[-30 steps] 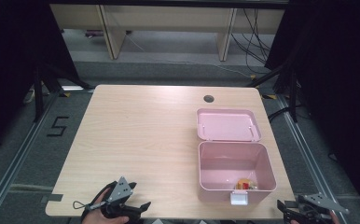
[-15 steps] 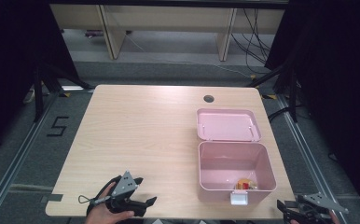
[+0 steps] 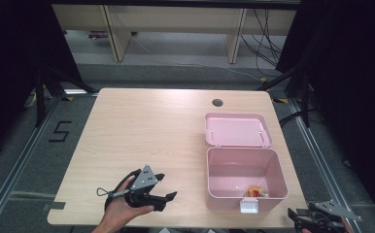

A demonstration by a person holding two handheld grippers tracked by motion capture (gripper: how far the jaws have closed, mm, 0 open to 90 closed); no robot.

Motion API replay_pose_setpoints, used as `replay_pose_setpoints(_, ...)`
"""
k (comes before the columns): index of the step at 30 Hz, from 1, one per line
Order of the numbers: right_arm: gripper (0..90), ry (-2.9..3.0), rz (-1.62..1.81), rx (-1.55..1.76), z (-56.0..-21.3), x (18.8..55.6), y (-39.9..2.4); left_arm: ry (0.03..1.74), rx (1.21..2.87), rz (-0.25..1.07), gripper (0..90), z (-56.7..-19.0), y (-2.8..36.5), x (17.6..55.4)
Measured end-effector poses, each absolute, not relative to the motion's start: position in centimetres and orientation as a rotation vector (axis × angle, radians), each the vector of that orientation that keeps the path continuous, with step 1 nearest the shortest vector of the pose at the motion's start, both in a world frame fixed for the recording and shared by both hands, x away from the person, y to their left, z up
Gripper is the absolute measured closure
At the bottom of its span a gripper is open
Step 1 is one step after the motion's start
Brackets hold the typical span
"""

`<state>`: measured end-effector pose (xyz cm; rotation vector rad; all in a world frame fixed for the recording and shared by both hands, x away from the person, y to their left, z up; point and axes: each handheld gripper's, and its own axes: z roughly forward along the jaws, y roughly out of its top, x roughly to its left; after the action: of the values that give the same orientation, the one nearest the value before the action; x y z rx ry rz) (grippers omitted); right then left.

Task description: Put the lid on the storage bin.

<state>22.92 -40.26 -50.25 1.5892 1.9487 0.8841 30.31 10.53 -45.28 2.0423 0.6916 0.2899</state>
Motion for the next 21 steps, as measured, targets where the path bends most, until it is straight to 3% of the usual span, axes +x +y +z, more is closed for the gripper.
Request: replay_pose_setpoints(21, 19.5, 1.954, 0.884, 1.590, -50.1, 23.4, -40.4, 0.670, 1.970, 0.217, 49.3, -41.4, 4.7, 35.3)
